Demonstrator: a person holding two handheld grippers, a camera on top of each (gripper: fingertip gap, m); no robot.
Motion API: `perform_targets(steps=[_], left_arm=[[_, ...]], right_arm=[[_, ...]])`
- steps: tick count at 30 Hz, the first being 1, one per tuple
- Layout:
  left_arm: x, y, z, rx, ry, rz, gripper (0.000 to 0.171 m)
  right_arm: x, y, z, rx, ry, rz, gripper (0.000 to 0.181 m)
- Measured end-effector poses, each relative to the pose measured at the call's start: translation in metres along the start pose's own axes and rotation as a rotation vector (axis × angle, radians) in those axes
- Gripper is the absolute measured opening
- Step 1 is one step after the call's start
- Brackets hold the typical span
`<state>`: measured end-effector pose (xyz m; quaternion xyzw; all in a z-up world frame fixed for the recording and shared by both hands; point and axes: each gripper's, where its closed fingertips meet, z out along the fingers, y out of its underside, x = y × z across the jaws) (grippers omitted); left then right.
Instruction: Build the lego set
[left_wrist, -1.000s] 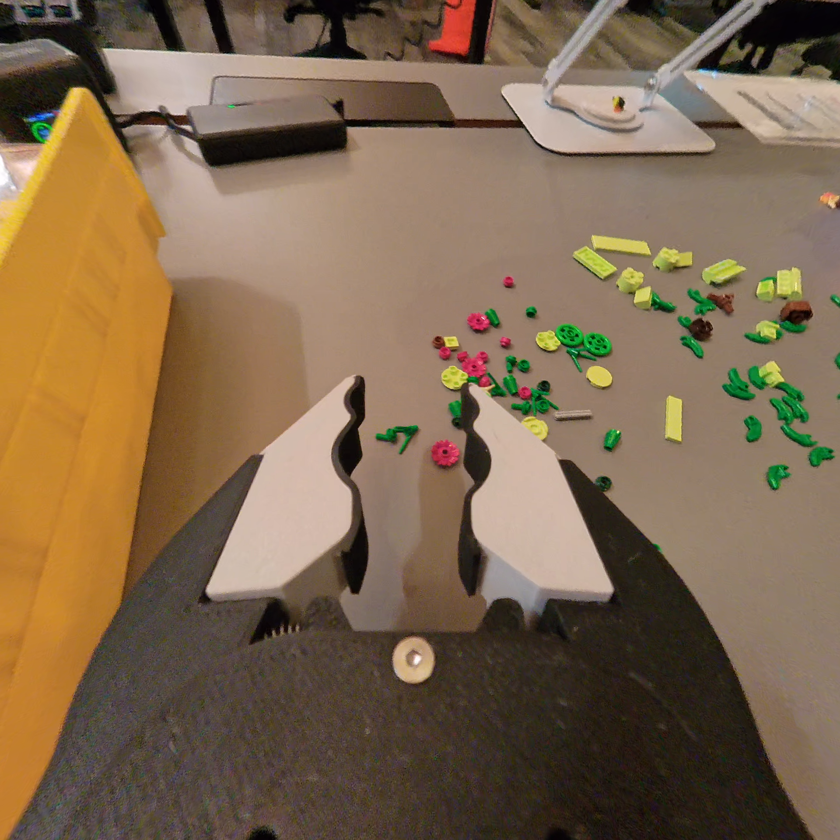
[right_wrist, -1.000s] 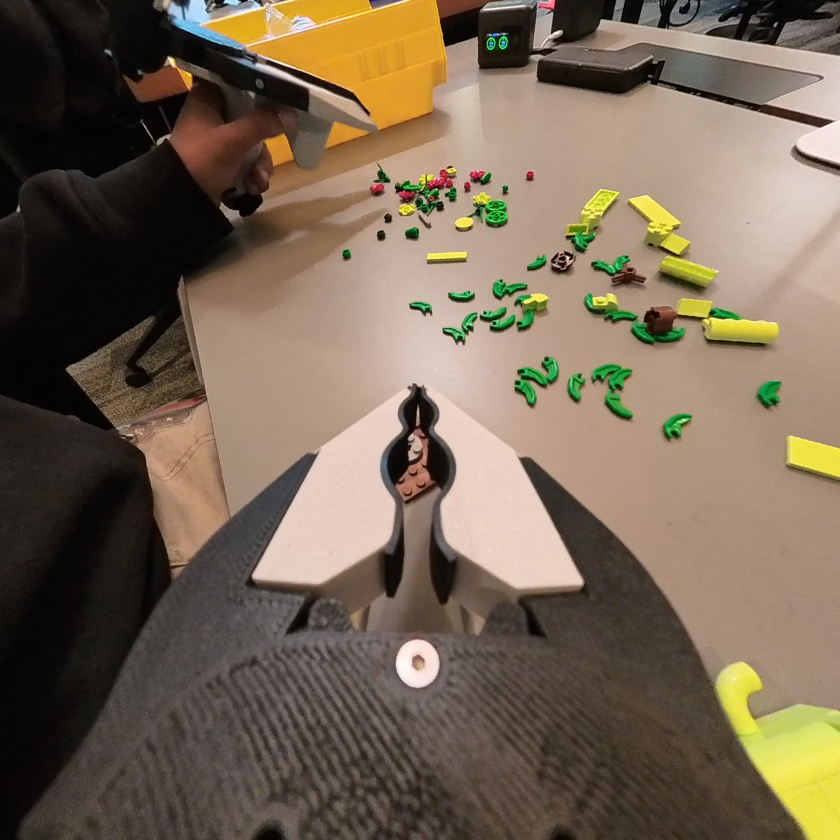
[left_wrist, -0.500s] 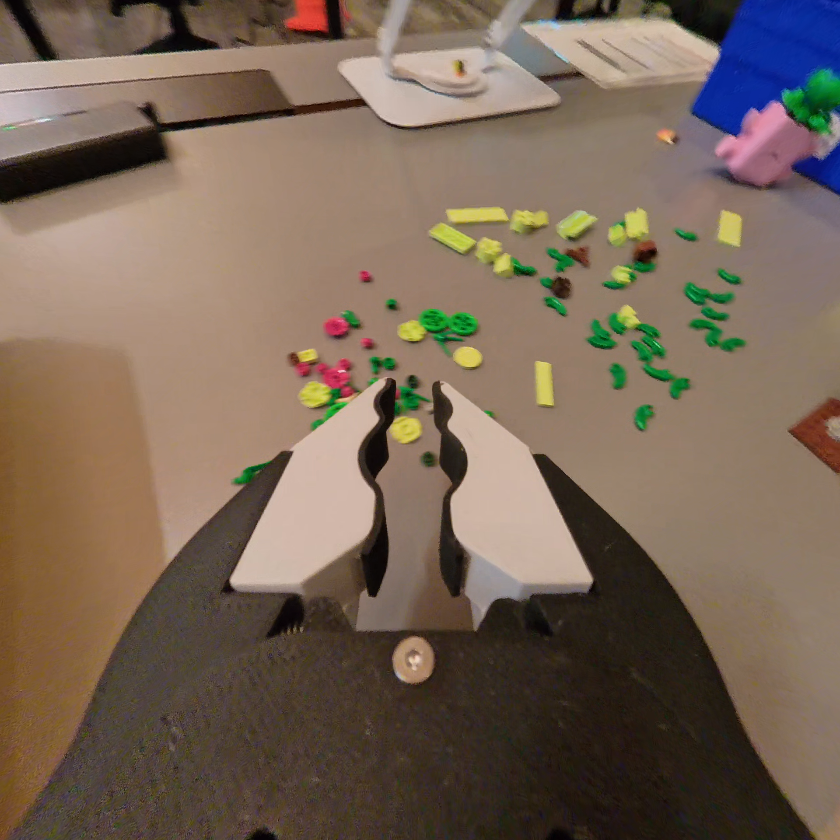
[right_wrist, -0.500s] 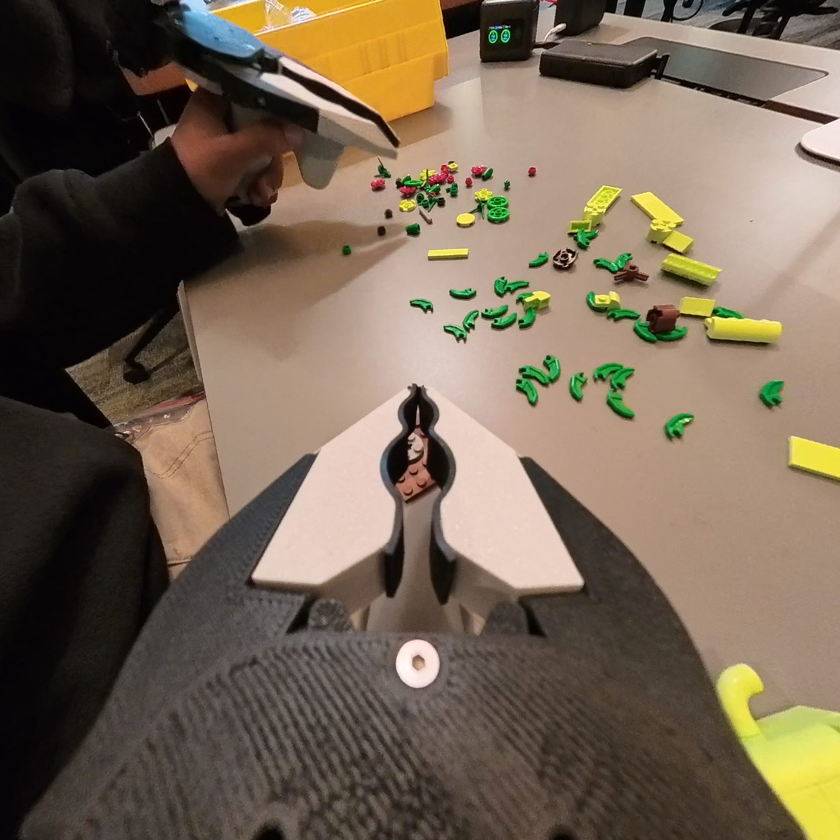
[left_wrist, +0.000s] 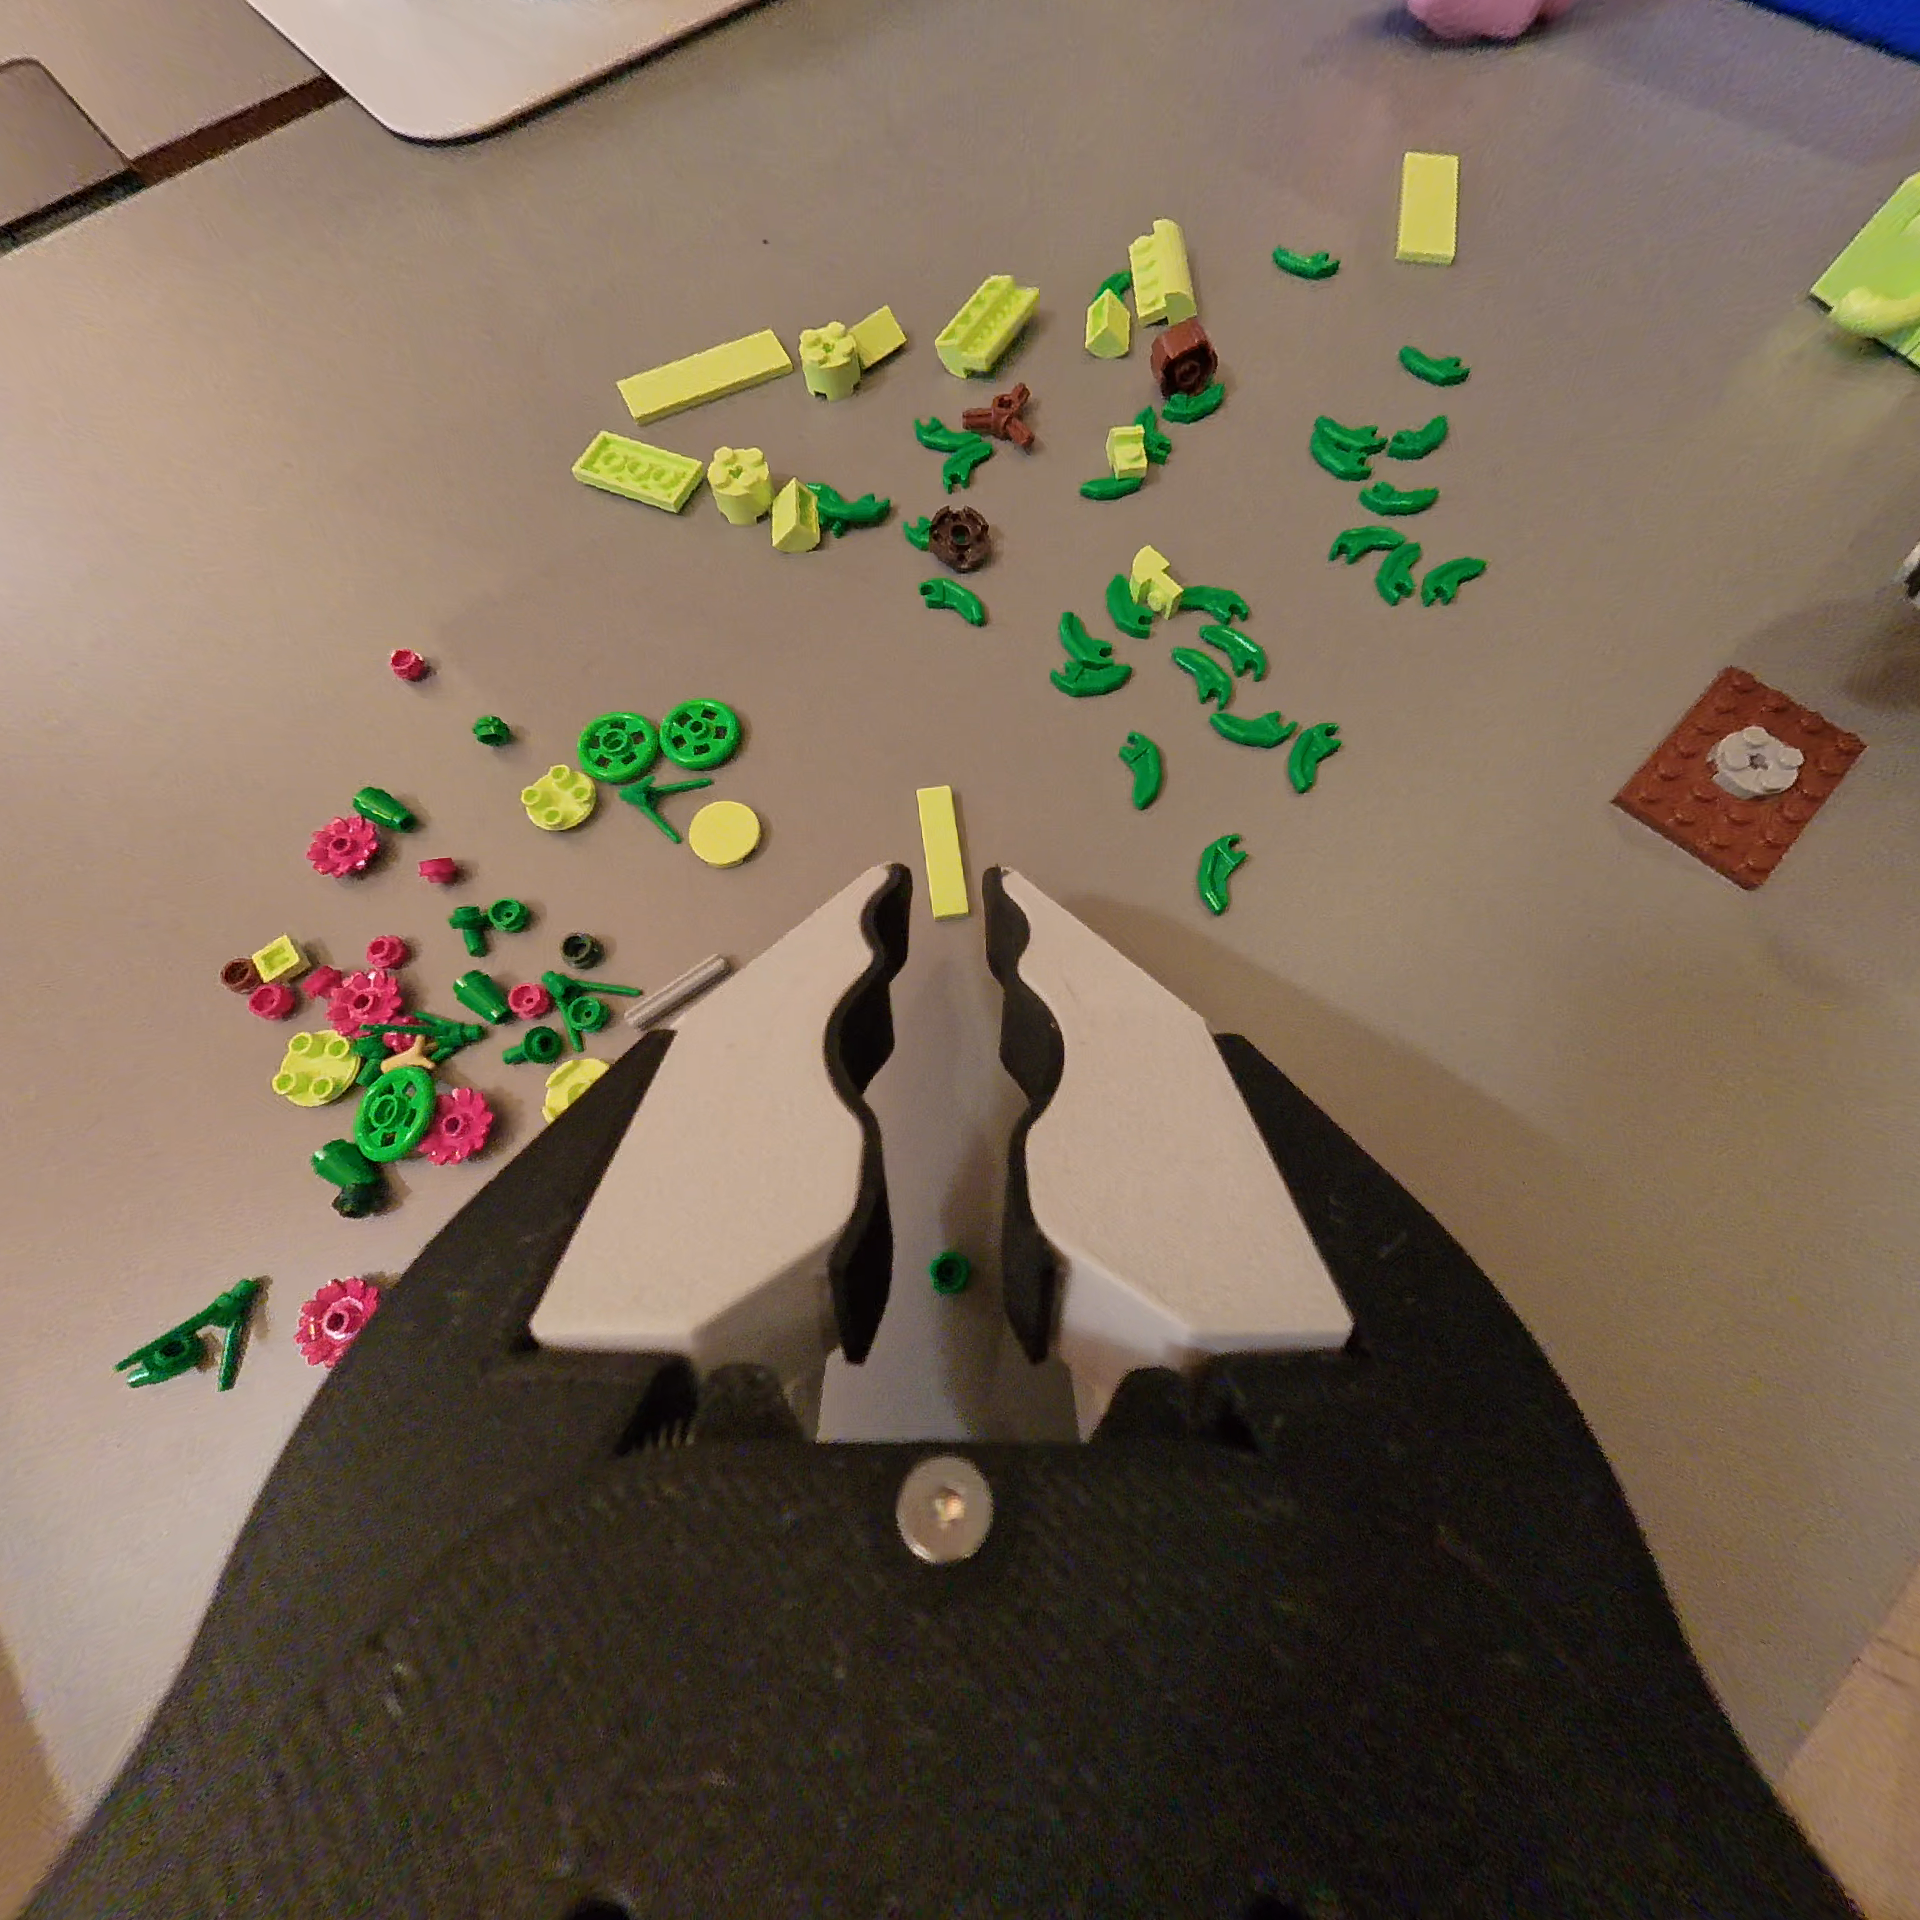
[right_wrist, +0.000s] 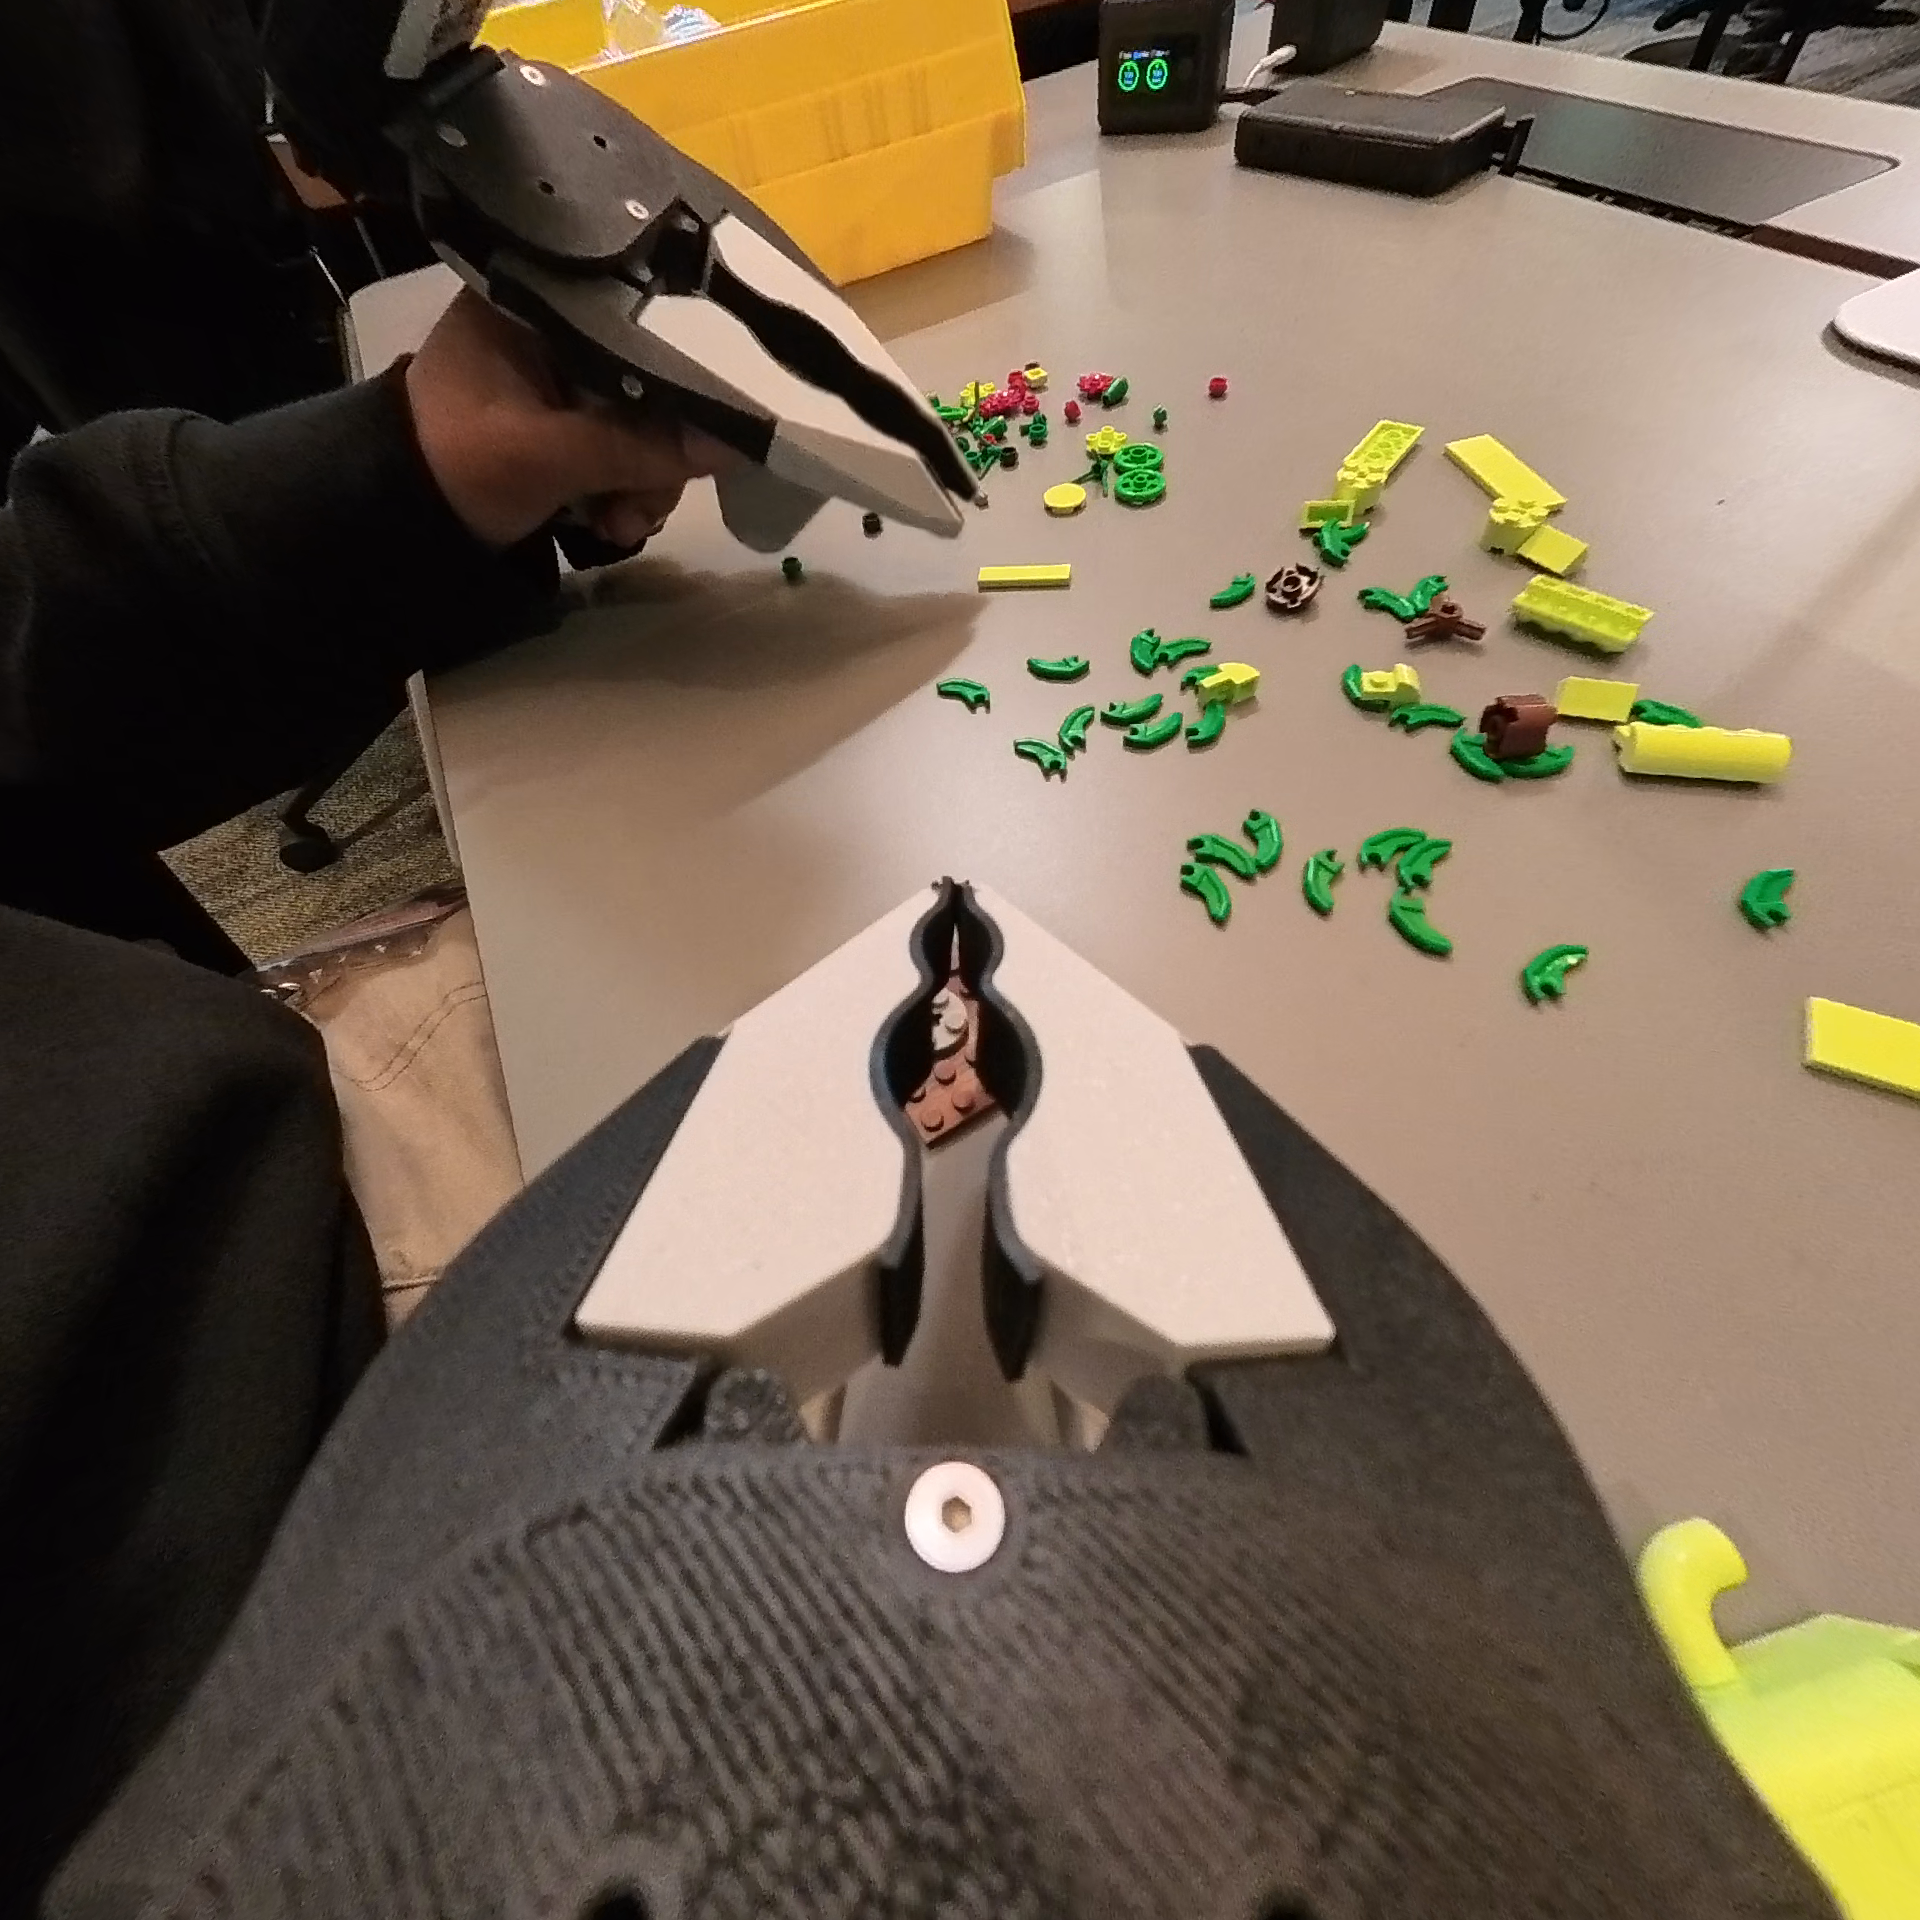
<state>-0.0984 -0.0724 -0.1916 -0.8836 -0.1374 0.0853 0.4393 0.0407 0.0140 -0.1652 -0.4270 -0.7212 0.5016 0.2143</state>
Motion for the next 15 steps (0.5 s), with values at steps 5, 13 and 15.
perform_targets(steps=[5,13,15], left_arm=[[-0.0023,0.0016,-0.0003,0.002,0.003,-0.018,0.011],[-0.0026,0.0053,0.0020,-0.029,-0.022,0.018,0.011],[-0.0028,0.0064,0.0026,-0.036,-0.026,0.026,0.011]], right_arm=[[0.0000,0.0002,0.0002,-0.002,0.000,0.000,0.000],[-0.0003,0.0002,0.0003,-0.003,0.001,-0.002,0.000],[-0.0002,0.0002,0.0003,-0.002,0.001,-0.002,0.000]])
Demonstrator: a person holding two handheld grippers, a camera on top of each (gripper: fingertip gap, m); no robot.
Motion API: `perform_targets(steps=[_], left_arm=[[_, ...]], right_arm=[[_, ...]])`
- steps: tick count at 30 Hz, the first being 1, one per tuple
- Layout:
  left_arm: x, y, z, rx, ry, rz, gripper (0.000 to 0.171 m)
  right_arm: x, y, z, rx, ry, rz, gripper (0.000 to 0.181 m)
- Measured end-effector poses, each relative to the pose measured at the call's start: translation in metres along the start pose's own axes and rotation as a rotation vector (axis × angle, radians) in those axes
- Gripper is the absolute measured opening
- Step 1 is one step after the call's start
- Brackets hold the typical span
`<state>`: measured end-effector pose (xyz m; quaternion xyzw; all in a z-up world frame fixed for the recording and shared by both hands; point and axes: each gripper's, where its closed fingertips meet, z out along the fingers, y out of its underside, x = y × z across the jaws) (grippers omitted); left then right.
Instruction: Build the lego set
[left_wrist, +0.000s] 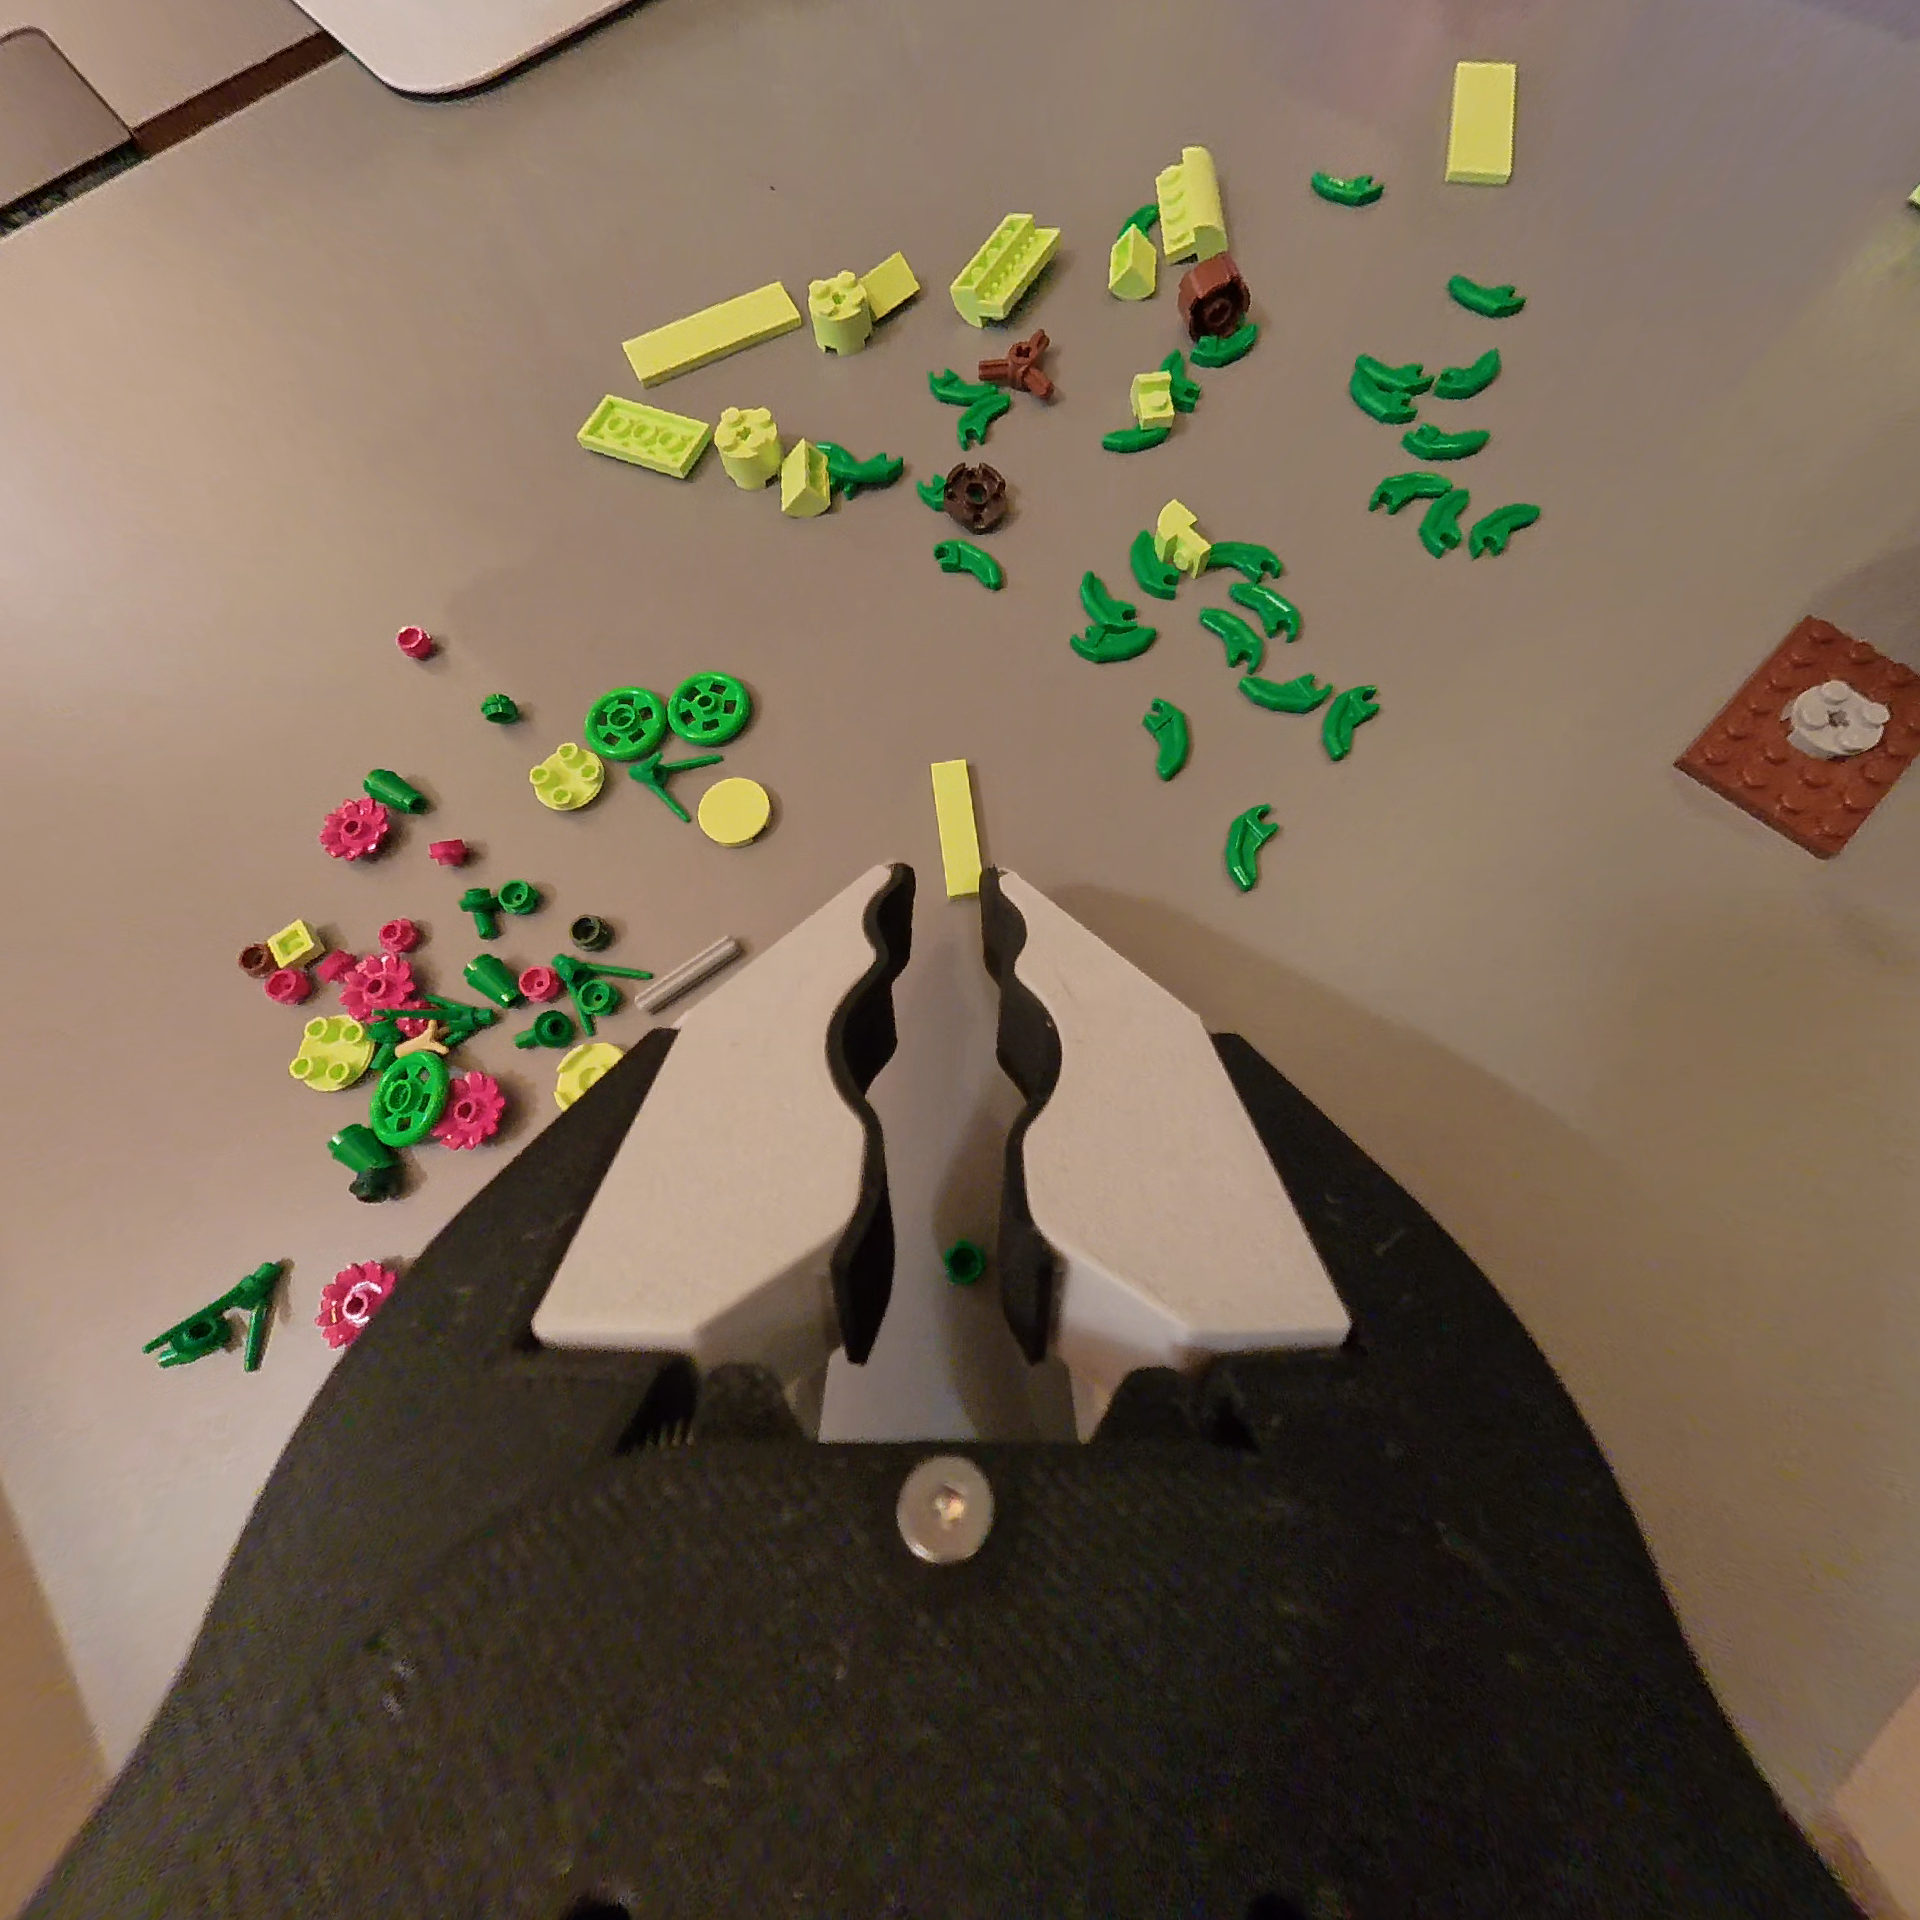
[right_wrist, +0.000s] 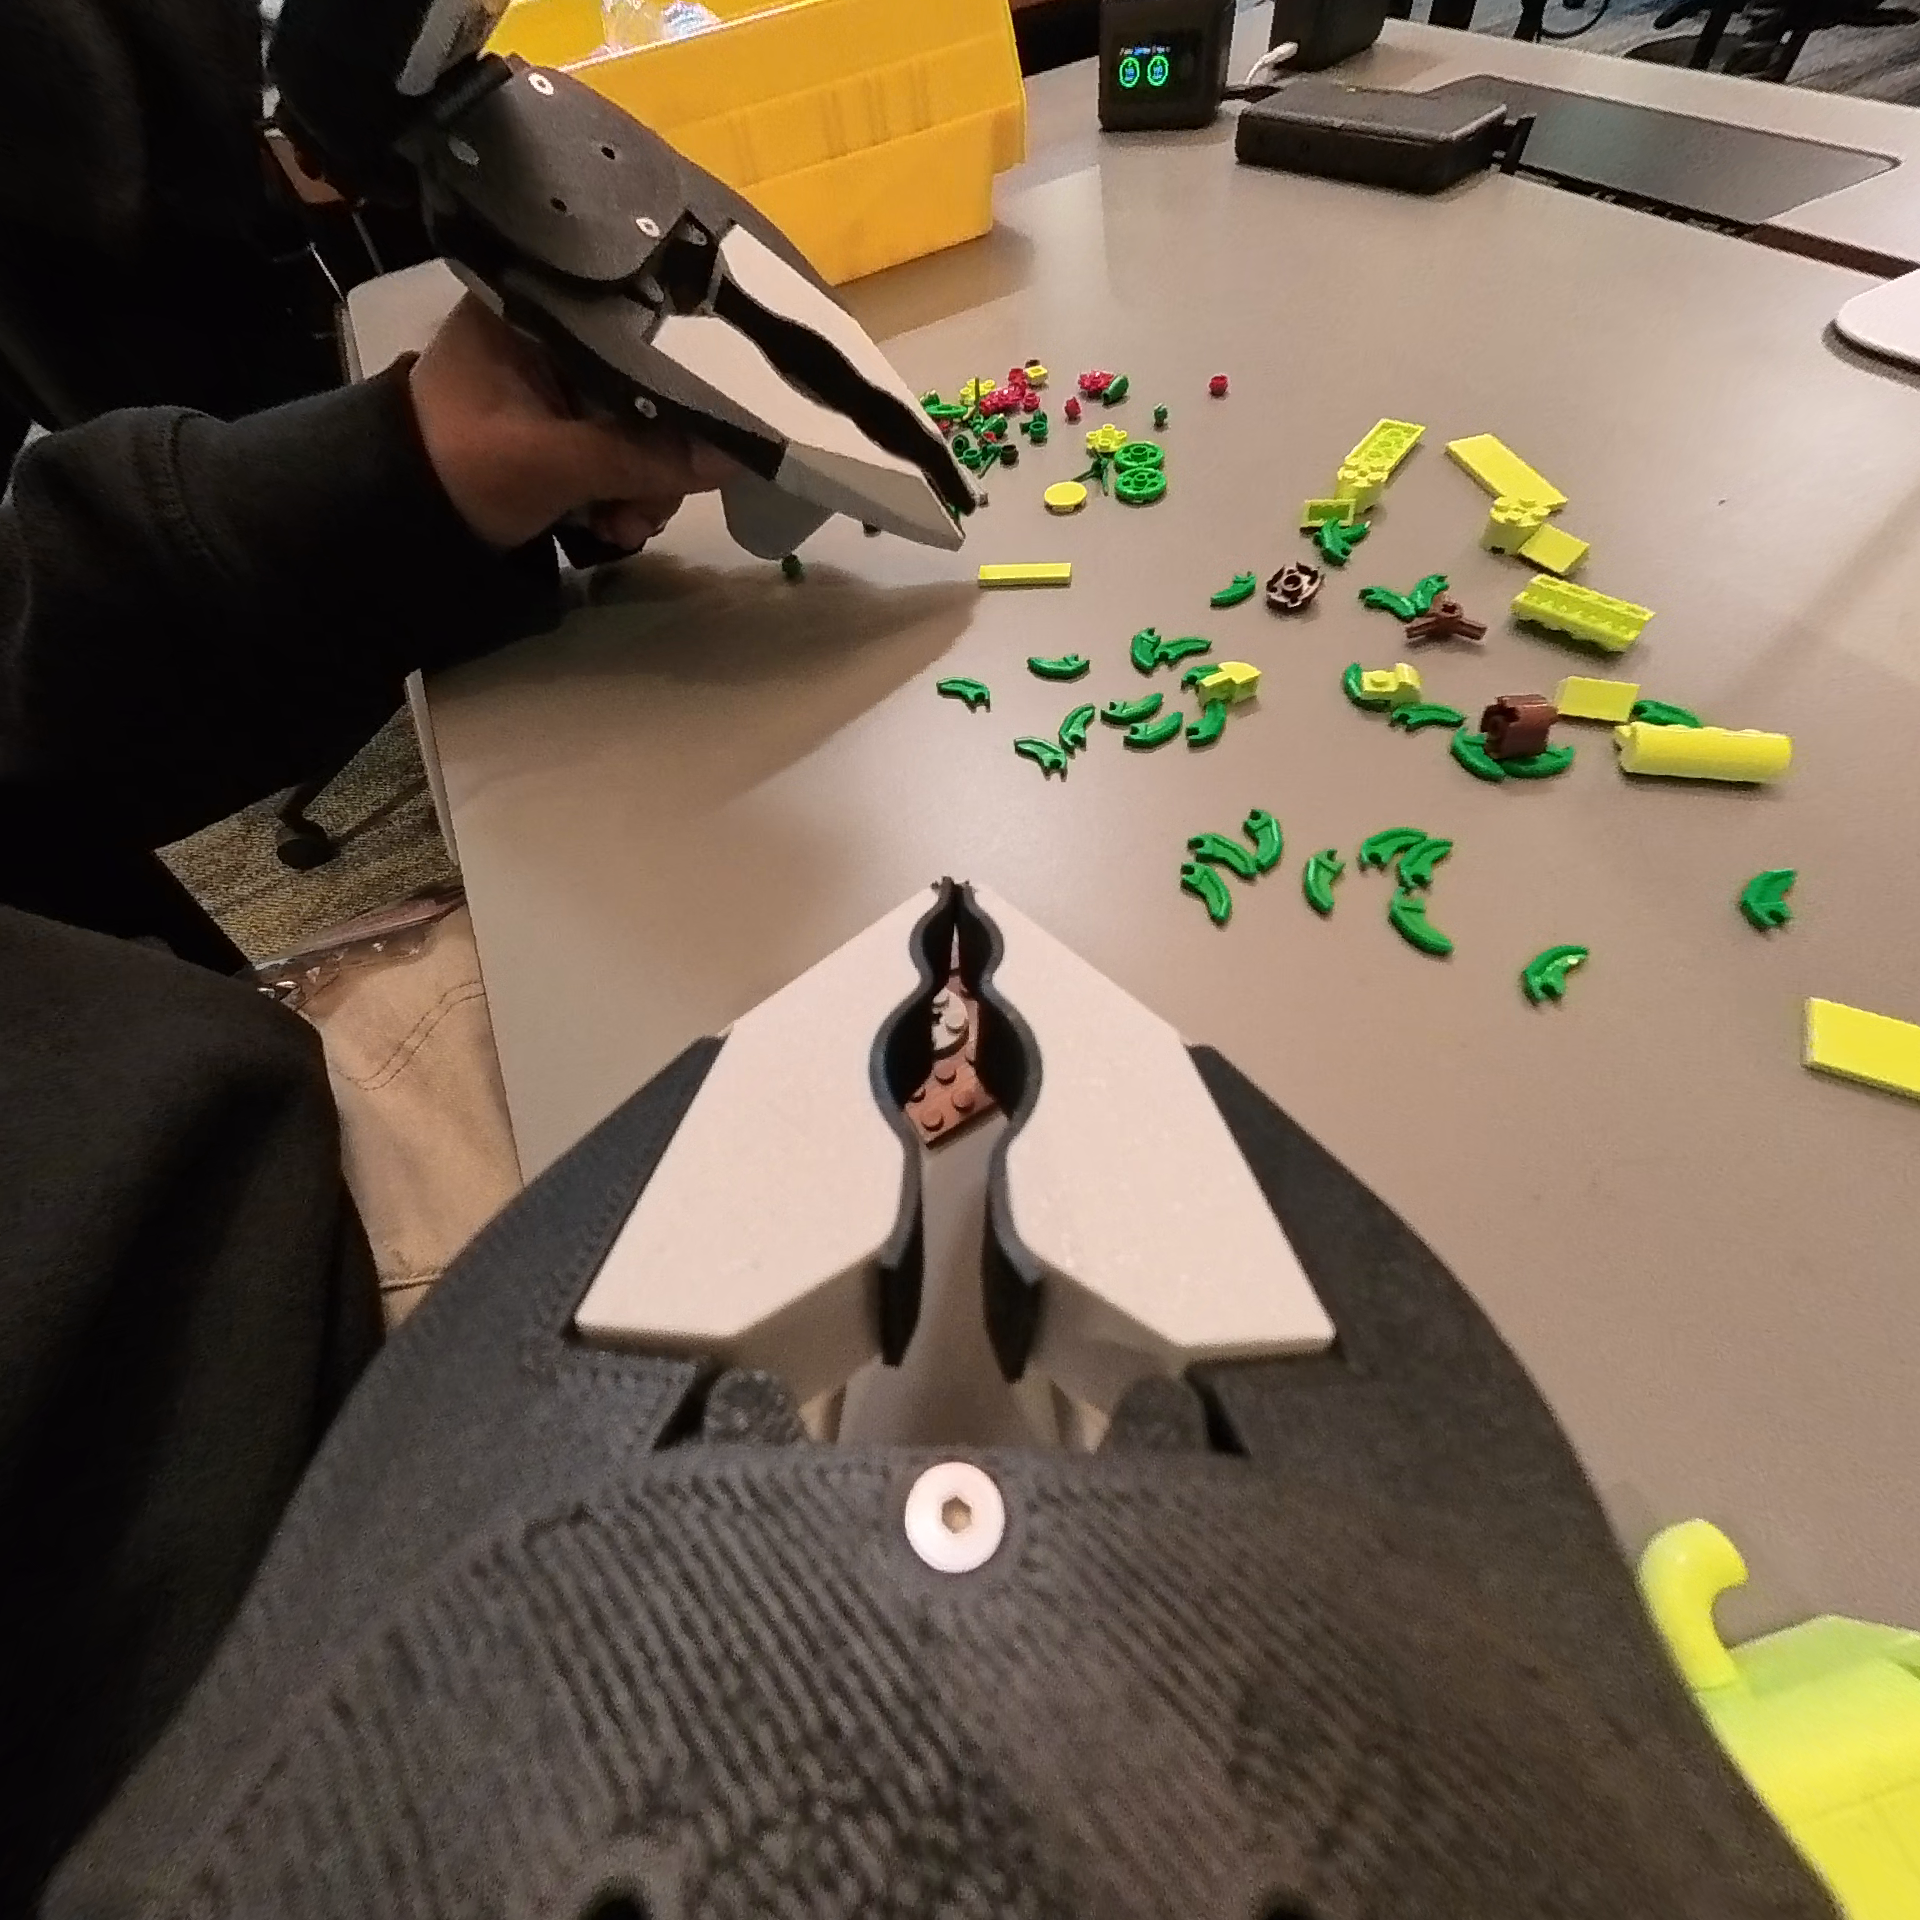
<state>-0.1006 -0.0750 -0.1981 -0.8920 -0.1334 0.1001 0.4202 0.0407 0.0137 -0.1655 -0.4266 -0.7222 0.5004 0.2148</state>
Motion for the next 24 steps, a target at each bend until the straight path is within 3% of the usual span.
perform_targets(steps=[12,24], left_arm=[[0.000,0.001,0.001,-0.004,0.002,-0.001,0.011],[0.000,0.002,0.002,-0.010,0.002,-0.004,0.012]], right_arm=[[-0.001,0.000,0.000,-0.002,0.005,-0.012,0.000],[-0.006,0.012,0.010,-0.092,0.041,-0.108,0.000]])
